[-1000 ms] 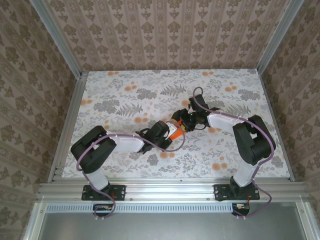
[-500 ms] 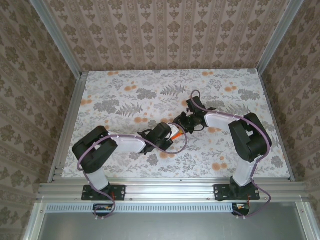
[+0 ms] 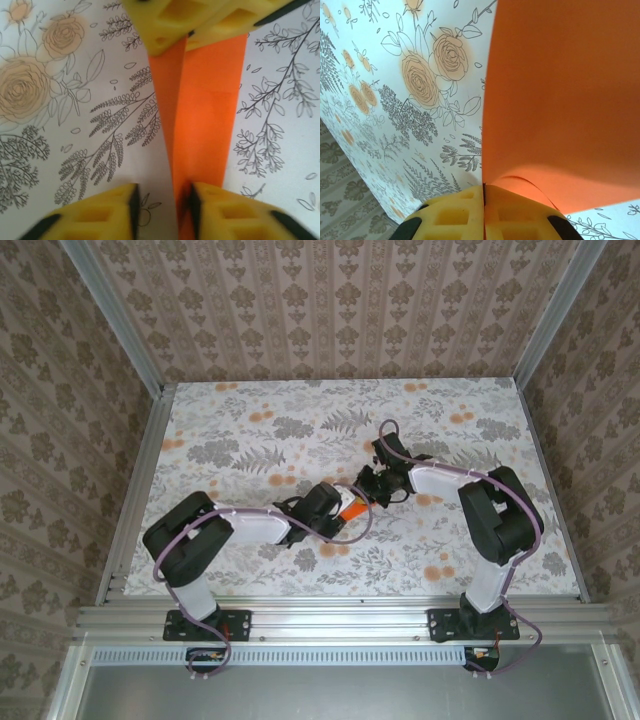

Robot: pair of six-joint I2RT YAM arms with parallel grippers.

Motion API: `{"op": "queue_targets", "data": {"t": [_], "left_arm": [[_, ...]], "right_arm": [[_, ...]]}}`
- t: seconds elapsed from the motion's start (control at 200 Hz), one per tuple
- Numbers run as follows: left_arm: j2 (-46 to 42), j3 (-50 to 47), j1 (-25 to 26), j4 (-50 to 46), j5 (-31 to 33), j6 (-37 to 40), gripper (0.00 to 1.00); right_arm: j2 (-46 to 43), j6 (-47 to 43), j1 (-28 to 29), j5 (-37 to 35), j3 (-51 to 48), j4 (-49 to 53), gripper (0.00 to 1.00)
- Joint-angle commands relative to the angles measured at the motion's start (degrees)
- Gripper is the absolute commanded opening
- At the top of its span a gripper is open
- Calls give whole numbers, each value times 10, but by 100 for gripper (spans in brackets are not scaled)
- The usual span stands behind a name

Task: Fold a paper plane with a square sheet of paper (pick it up from the middle)
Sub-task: Fold the wing for the fifth time at the center of the table.

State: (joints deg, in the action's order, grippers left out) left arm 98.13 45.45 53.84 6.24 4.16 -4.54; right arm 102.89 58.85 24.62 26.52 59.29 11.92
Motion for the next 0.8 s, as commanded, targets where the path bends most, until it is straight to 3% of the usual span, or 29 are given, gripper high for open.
{"op": "queue_targets", "data": {"t": [0.0,0.18,0.37,0.795], "left_arm": [[-51,-28,-28,-17,-94,-62,47],[-99,-84,-76,67,-216,-160,55],[-104,-111,-106,115,-257,-236,54],[-36,-75,-134,181,-320,-323,46]], "right_arm": [[-30,-29,-7,1,-23,-41,8],[-40,-29,-16,22,-46,-84,8],[-34,-33,-25,46,-67,-124,8],[-7,-95,-48,75,-102,-176,10]]}}
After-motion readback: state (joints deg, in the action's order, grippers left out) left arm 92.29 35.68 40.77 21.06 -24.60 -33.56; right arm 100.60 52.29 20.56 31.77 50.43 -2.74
